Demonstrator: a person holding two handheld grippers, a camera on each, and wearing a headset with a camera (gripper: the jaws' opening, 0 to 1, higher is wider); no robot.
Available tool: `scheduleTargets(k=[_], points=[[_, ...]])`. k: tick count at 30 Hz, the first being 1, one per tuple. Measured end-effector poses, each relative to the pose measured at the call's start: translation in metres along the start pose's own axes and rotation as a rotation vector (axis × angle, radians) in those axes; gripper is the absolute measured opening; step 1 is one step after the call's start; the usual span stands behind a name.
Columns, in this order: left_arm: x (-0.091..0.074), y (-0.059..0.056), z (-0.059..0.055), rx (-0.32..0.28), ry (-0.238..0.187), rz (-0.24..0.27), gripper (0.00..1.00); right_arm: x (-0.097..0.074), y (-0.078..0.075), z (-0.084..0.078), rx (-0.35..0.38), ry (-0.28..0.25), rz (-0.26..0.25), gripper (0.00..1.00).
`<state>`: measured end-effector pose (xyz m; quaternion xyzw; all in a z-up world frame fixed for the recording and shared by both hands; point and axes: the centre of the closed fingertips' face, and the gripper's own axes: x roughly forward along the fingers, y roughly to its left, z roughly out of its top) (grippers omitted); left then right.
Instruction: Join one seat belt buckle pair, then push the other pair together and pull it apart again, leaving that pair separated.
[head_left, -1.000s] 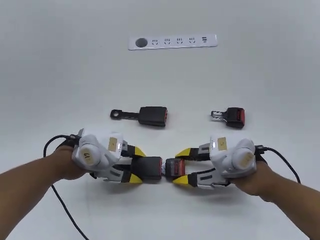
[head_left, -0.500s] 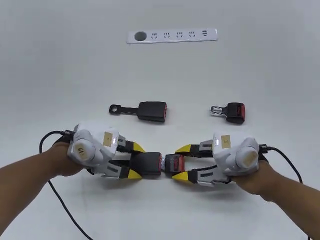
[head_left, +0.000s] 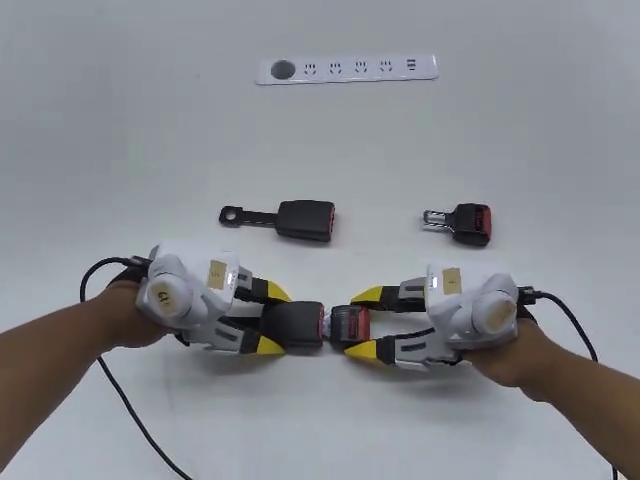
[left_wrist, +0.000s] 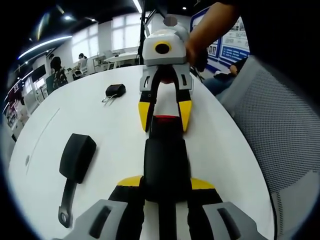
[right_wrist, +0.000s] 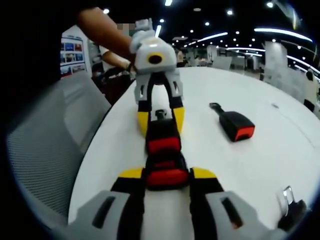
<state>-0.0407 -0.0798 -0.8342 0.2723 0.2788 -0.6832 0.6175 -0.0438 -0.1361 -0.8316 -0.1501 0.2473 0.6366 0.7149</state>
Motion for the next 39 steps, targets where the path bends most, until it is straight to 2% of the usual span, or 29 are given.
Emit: scheduleTargets(k=[6,10,11,13,15,16,18,19,20,21,23,25,26,28,30,32,34,39], points=[[0.0,0.0,-0.002,0.005,0.03,0.001,0.34,0.0,0.0,0.0,-0.044,0.032,-0.005,0.35],[0.001,-0.001,-0.004,-0.009,0.05,-0.005,0.37,-0.001,0.0,0.001,-0.041,0.043,-0.014,0.35],[0.0,-0.002,-0.005,-0.032,0.058,-0.004,0.38,-0.003,-0.002,0.003,-0.026,0.037,-0.023,0.37],[-0.004,0.0,-0.006,-0.094,0.062,0.022,0.4,-0.006,-0.005,0.008,0.001,0.009,-0.05,0.49],[-0.008,0.002,-0.001,-0.103,0.034,0.042,0.51,-0.007,-0.009,0.009,0.028,0.01,-0.073,0.64],[-0.009,0.003,0.0,-0.106,0.028,0.053,0.57,-0.01,-0.012,0.013,0.022,-0.008,-0.09,0.68],[-0.013,0.006,0.003,-0.13,0.018,0.074,0.68,-0.013,-0.015,0.013,0.035,-0.011,-0.1,0.72],[-0.016,0.009,0.006,-0.142,0.014,0.096,0.7,-0.015,-0.017,0.014,0.047,-0.01,-0.109,0.73],[-0.017,0.009,0.007,-0.141,0.011,0.098,0.71,-0.016,-0.017,0.015,0.051,-0.018,-0.114,0.74],[-0.02,0.01,0.014,-0.133,-0.016,0.104,0.71,-0.019,-0.018,0.018,0.043,-0.026,-0.125,0.74],[-0.027,0.014,0.02,-0.107,-0.006,0.128,0.7,-0.023,-0.019,0.025,0.05,-0.052,-0.135,0.75],[-0.033,0.021,0.036,-0.101,-0.067,0.153,0.7,-0.027,-0.019,0.027,0.038,-0.052,-0.141,0.75],[-0.035,0.021,0.036,-0.095,-0.049,0.151,0.7,-0.028,-0.02,0.026,0.038,-0.048,-0.143,0.75],[-0.037,0.023,0.04,-0.074,-0.045,0.147,0.7,-0.031,-0.021,0.027,0.047,-0.048,-0.145,0.76],[-0.041,0.031,0.044,-0.074,-0.046,0.163,0.72,-0.036,-0.024,0.026,0.049,-0.05,-0.154,0.77],[-0.044,0.04,0.046,-0.055,-0.035,0.189,0.72,-0.044,-0.031,0.027,0.059,-0.059,-0.17,0.77],[-0.046,0.045,0.047,-0.055,-0.035,0.189,0.73,-0.051,-0.038,0.026,0.057,-0.053,-0.186,0.79],[-0.049,0.058,0.044,-0.048,-0.005,0.198,0.76,-0.072,-0.059,0.018,0.076,-0.031,-0.227,0.83]])
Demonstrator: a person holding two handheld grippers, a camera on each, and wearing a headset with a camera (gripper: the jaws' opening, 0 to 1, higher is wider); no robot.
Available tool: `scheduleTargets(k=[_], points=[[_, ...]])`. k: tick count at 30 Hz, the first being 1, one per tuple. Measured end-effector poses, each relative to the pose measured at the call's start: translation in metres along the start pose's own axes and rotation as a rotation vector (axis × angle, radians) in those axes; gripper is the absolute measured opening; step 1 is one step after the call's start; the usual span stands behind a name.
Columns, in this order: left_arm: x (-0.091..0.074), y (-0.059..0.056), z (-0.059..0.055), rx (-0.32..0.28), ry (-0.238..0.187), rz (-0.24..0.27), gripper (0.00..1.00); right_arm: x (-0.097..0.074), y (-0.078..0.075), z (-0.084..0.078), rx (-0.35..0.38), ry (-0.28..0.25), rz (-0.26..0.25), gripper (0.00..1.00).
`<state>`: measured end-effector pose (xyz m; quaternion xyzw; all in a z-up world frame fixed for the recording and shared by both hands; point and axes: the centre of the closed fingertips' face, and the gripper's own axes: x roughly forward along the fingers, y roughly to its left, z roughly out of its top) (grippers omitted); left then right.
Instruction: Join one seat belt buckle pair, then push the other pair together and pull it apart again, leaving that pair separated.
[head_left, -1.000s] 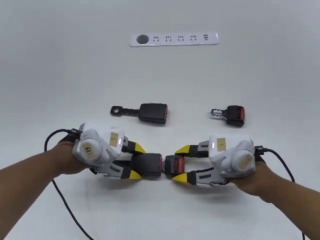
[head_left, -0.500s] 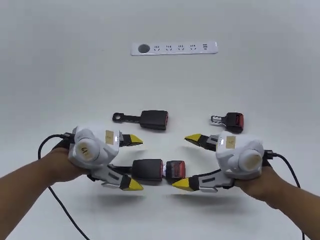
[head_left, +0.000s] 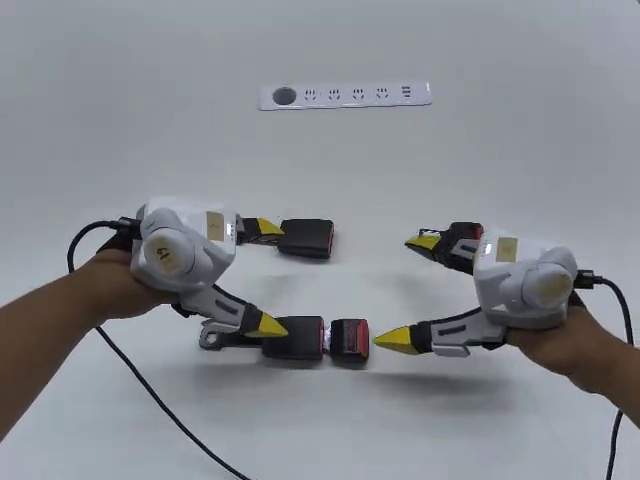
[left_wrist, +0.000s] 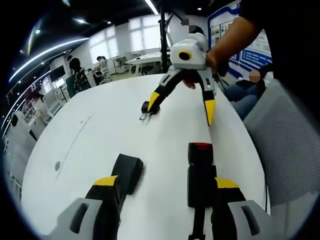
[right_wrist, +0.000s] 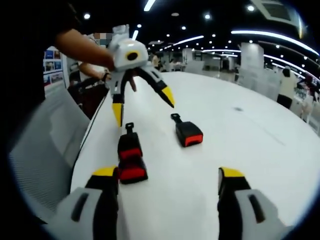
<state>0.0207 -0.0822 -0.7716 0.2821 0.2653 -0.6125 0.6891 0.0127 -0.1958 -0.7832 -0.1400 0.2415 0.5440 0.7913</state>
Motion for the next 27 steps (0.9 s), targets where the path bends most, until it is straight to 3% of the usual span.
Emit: scheduleTargets(k=[4,6,12,16,20,27], points=[[-0.004,0.016,0.002,-0.01,-0.002,0.023,0.79,-0.012,-0.023,-0.006,0.017,0.013,-0.028,0.86],[-0.007,0.023,0.001,-0.003,0.005,0.029,0.79,-0.017,-0.032,-0.013,-0.021,0.041,-0.041,0.86],[-0.01,0.042,-0.01,-0.031,0.023,0.041,0.8,-0.029,-0.06,-0.02,0.005,0.064,-0.051,0.86],[-0.007,0.051,-0.019,-0.012,0.048,0.04,0.79,-0.034,-0.077,-0.028,0.013,0.089,-0.063,0.86],[-0.001,0.061,-0.02,-0.032,0.032,0.043,0.79,-0.036,-0.09,-0.032,0.033,0.097,-0.073,0.84],[0.021,0.066,-0.029,-0.023,0.056,0.013,0.78,-0.037,-0.098,-0.053,0.049,0.149,-0.039,0.81]])
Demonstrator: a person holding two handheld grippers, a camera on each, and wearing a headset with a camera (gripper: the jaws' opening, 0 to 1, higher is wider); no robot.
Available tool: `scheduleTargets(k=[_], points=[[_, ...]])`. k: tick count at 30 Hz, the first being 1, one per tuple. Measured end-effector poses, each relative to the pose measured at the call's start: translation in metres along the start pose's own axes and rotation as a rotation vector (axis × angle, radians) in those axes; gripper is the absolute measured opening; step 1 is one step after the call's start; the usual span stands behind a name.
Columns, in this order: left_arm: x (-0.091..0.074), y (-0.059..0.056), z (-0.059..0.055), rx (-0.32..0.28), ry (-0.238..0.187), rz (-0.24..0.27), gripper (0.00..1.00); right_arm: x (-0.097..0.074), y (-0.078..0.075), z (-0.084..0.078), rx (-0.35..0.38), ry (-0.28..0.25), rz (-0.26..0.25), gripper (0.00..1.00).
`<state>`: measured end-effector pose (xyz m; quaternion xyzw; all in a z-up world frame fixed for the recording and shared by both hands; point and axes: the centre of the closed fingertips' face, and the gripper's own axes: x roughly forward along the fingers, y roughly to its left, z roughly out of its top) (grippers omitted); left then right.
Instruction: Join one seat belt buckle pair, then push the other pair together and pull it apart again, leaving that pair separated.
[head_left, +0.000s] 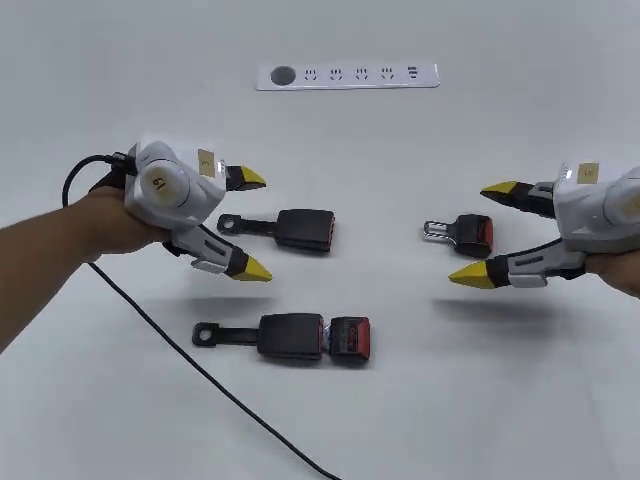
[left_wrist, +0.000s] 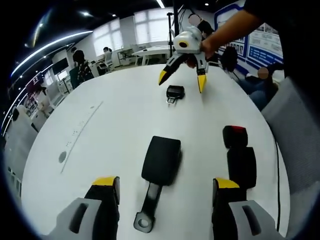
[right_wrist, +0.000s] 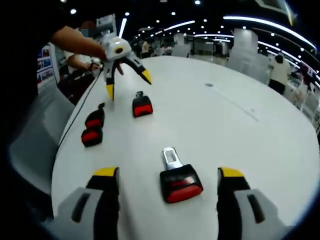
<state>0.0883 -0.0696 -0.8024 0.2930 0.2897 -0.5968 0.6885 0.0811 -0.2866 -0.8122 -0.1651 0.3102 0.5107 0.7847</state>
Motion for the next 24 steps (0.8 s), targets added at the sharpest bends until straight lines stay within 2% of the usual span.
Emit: scheduleTargets(k=[2,4,6,10,13,16,20,21,24], points=[[0.003,0.001,0.0,0.001,-0.001,-0.001,0.77,0.0,-0.001,-0.003,-0.002,0.007,0.004,0.78],[0.011,0.002,-0.003,0.03,0.014,-0.011,0.76,0.001,-0.002,-0.009,0.007,0.022,0.026,0.73],[0.015,0.004,-0.002,0.005,-0.001,-0.023,0.76,0.002,-0.006,-0.013,-0.003,0.038,0.027,0.72],[0.024,0.006,-0.007,0.019,0.015,-0.034,0.75,0.005,-0.01,-0.017,0.0,0.044,0.04,0.7],[0.032,0.007,-0.007,0.006,0.005,-0.04,0.73,0.007,-0.011,-0.023,0.005,0.067,0.057,0.66],[0.039,0.007,-0.009,0.011,0.015,-0.056,0.71,0.006,-0.014,-0.021,-0.007,0.063,0.059,0.61],[0.041,0.009,0.0,0.009,-0.017,-0.073,0.69,0.004,-0.015,-0.022,-0.032,0.082,0.076,0.55],[0.041,0.007,0.002,0.01,-0.025,-0.095,0.66,0.003,-0.015,-0.024,-0.044,0.09,0.08,0.53],[0.039,0.008,0.005,0.034,-0.029,-0.121,0.57,0.003,-0.015,-0.023,-0.053,0.089,0.084,0.5]])
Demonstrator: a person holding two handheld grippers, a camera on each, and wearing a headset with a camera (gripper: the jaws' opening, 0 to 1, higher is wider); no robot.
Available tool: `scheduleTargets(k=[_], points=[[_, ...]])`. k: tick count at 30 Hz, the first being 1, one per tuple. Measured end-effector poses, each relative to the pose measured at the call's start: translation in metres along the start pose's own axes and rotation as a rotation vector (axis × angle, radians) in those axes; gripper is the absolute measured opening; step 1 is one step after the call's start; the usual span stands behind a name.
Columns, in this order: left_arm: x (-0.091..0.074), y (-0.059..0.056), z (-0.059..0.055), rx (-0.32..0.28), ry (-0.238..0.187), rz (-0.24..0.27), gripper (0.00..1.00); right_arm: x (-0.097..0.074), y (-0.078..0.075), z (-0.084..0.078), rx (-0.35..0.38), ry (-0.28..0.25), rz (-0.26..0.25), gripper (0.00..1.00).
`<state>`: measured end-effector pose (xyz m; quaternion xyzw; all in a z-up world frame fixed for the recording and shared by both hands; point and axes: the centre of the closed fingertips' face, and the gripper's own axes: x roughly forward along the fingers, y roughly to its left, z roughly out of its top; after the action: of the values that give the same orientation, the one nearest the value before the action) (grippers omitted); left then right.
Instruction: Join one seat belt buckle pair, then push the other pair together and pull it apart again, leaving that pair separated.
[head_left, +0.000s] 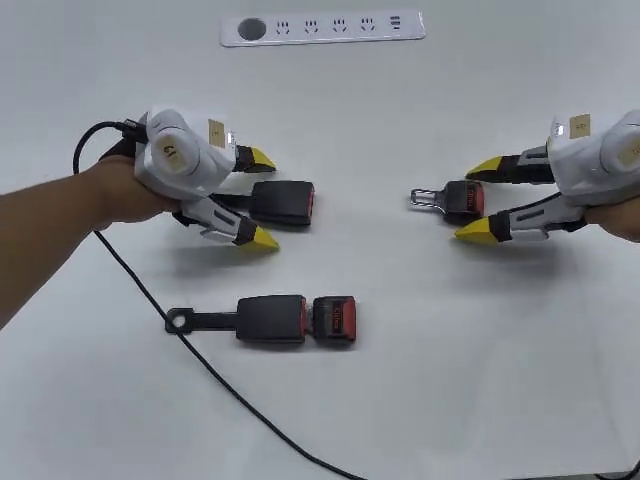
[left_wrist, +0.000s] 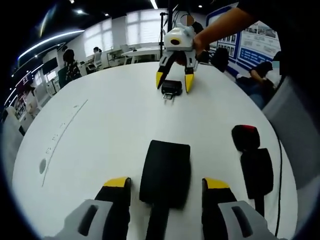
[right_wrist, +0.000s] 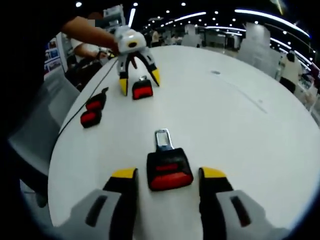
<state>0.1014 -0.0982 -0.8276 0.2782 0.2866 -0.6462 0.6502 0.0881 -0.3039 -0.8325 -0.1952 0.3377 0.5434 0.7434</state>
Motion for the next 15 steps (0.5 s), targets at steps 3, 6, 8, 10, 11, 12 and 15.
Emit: scheduleTargets(k=[3,6,8,10,11,12,15], points=[[0.002,-0.002,-0.002,0.003,0.001,-0.013,0.47,0.002,-0.002,0.002,-0.016,-0.004,-0.001,0.45],[0.01,-0.001,-0.007,0.02,0.013,-0.014,0.37,0.004,-0.005,0.004,-0.044,-0.009,-0.002,0.4],[0.013,-0.002,-0.007,0.02,0.014,-0.012,0.37,0.005,-0.005,0.005,-0.075,-0.013,0.0,0.38],[0.015,-0.002,-0.007,0.026,0.009,-0.006,0.36,0.005,-0.006,0.005,-0.076,-0.017,0.005,0.37],[0.016,-0.003,-0.007,0.029,0.005,-0.003,0.36,0.005,-0.006,0.004,-0.081,-0.021,0.007,0.36],[0.016,-0.002,-0.007,0.027,0.001,0.001,0.36,0.005,-0.006,0.005,-0.082,-0.024,0.009,0.36],[0.019,-0.002,-0.005,0.016,-0.005,0.011,0.35,0.005,-0.006,0.004,-0.084,-0.034,0.015,0.36]])
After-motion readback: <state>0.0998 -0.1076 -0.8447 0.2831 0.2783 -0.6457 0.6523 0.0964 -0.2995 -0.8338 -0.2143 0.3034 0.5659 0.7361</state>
